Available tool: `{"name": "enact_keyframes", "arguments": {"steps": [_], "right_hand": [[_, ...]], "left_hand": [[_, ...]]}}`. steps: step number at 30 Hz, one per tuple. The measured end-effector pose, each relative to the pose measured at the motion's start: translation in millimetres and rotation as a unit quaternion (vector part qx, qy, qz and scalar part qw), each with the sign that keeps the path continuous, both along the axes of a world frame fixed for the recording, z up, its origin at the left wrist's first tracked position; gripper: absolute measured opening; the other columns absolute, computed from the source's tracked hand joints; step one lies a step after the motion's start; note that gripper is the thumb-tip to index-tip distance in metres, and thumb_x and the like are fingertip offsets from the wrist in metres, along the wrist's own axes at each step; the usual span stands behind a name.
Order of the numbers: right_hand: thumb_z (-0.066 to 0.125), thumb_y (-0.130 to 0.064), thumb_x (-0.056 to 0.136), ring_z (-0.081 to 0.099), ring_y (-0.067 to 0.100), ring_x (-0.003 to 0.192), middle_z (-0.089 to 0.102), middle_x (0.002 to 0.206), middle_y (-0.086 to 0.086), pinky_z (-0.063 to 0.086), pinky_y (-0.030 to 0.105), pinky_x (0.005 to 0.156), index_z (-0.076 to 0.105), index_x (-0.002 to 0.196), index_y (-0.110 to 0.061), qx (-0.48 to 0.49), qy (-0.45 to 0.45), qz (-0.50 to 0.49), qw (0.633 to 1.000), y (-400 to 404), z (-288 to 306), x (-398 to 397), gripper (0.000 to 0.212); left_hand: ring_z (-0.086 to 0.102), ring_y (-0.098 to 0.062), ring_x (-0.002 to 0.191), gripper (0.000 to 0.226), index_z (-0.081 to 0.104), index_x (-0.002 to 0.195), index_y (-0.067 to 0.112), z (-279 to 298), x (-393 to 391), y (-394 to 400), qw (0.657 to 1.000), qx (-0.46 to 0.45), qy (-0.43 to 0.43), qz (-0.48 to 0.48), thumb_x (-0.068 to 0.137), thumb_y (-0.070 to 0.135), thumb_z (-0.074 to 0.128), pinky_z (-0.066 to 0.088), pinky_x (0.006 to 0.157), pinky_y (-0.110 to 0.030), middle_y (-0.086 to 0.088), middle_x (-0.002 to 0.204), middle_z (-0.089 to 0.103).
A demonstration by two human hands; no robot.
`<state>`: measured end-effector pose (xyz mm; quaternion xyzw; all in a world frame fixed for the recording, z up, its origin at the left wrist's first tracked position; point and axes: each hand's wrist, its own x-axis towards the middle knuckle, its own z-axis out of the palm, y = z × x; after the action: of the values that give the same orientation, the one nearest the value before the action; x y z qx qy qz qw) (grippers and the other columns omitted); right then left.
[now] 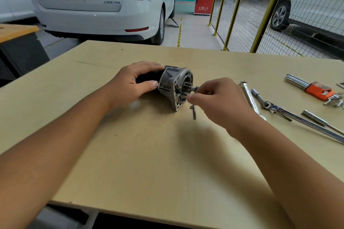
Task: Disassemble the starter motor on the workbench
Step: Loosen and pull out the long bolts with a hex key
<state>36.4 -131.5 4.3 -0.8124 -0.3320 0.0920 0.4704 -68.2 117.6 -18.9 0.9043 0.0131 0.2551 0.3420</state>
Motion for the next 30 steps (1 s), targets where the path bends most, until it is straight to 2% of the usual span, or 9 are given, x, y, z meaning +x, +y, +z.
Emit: {"name": "enact_keyframes", "arguments": {"steps": [2, 4, 9, 12, 15, 19, 22, 25, 30], "right_hand": [[0.067, -0.021, 0.086, 0.04, 0.008, 0.037, 0.051, 0.042, -0.009, 0.031, 0.019, 0.037, 0.073, 0.071, -0.008, -0.018, 0.005, -0.007, 1.0, 0, 2, 2, 0.021], [0.064, -0.019, 0.089, 0.04, 0.006, 0.035, 0.052, 0.041, -0.012, 0.03, 0.017, 0.035, 0.072, 0.071, -0.008, -0.037, 0.001, -0.002, 0.999, 0, 4, 3, 0.023], [0.069, -0.026, 0.092, 0.053, -0.003, 0.046, 0.06, 0.048, -0.015, 0.033, 0.009, 0.035, 0.07, 0.065, -0.021, -0.065, -0.071, 0.01, 0.995, -1, 5, 0, 0.028], [0.076, -0.028, 0.086, 0.056, -0.01, 0.052, 0.06, 0.05, -0.016, 0.032, 0.007, 0.036, 0.074, 0.067, -0.025, -0.062, -0.093, -0.011, 0.994, -3, 5, 1, 0.019], [0.078, -0.028, 0.083, 0.056, -0.01, 0.053, 0.061, 0.053, -0.023, 0.032, 0.008, 0.036, 0.077, 0.069, -0.025, -0.062, -0.09, -0.016, 0.994, -3, 5, 0, 0.014], [0.083, -0.027, 0.081, 0.059, 0.0, 0.05, 0.065, 0.055, -0.012, 0.037, 0.01, 0.039, 0.077, 0.069, -0.023, -0.04, -0.039, -0.018, 0.998, -1, 4, 1, 0.014], [0.086, -0.026, 0.078, 0.059, 0.006, 0.048, 0.065, 0.056, -0.007, 0.042, 0.018, 0.043, 0.078, 0.069, -0.02, -0.031, 0.046, -0.015, 0.998, -1, 5, 1, 0.013], [0.086, -0.023, 0.075, 0.05, 0.005, 0.039, 0.06, 0.049, -0.009, 0.035, 0.016, 0.038, 0.078, 0.071, -0.016, -0.028, 0.113, -0.023, 0.993, -2, 8, 2, 0.011], [0.069, -0.008, 0.079, 0.04, 0.016, 0.041, 0.062, 0.056, 0.007, 0.031, 0.024, 0.044, 0.073, 0.082, 0.004, -0.02, 0.204, -0.016, 0.979, 0, 13, 0, 0.013]], "left_hand": [[0.054, -0.001, 0.134, 0.046, 0.063, 0.127, 0.049, 0, 0, -1, 1.0, -0.005, 0.0, 0.002, 0.089, 0.023, 0.068, 0.037, 0.117, -0.023, 0.024, 0.136, 0.062], [0.054, -0.001, 0.134, 0.046, 0.063, 0.127, 0.048, 0, 0, -1, 1.0, -0.006, -0.001, 0.005, 0.088, 0.023, 0.068, 0.038, 0.117, -0.025, 0.022, 0.136, 0.062], [0.056, -0.003, 0.132, 0.045, 0.064, 0.128, 0.042, 2, 0, -4, 1.0, -0.004, -0.004, 0.006, 0.088, 0.022, 0.068, 0.039, 0.117, -0.027, 0.015, 0.135, 0.064], [0.056, -0.002, 0.132, 0.044, 0.065, 0.128, 0.038, 3, -1, -6, 1.0, -0.002, -0.004, 0.009, 0.088, 0.022, 0.068, 0.039, 0.117, -0.025, 0.013, 0.135, 0.065], [0.056, -0.001, 0.131, 0.043, 0.066, 0.128, 0.034, 3, -2, -7, 1.0, -0.009, -0.003, 0.012, 0.087, 0.022, 0.068, 0.039, 0.116, -0.023, 0.01, 0.135, 0.066], [0.055, 0.004, 0.13, 0.043, 0.066, 0.128, 0.035, 3, -2, -7, 1.0, -0.007, -0.005, 0.009, 0.09, 0.014, 0.071, 0.038, 0.113, -0.015, 0.015, 0.133, 0.065], [0.055, 0.004, 0.13, 0.046, 0.067, 0.129, 0.034, 3, -2, -6, 1.0, -0.004, -0.003, 0.014, 0.093, 0.006, 0.072, 0.037, 0.112, -0.014, 0.016, 0.134, 0.065], [0.055, 0.003, 0.131, 0.045, 0.067, 0.129, 0.035, 2, -2, -5, 1.0, -0.001, -0.003, 0.016, 0.093, 0.008, 0.072, 0.037, 0.113, -0.014, 0.015, 0.134, 0.065], [0.054, 0.004, 0.131, 0.042, 0.066, 0.126, 0.04, 3, -2, -7, 1.0, -0.001, 0.0, 0.023, 0.089, 0.021, 0.07, 0.037, 0.113, -0.013, 0.018, 0.133, 0.064]]}}
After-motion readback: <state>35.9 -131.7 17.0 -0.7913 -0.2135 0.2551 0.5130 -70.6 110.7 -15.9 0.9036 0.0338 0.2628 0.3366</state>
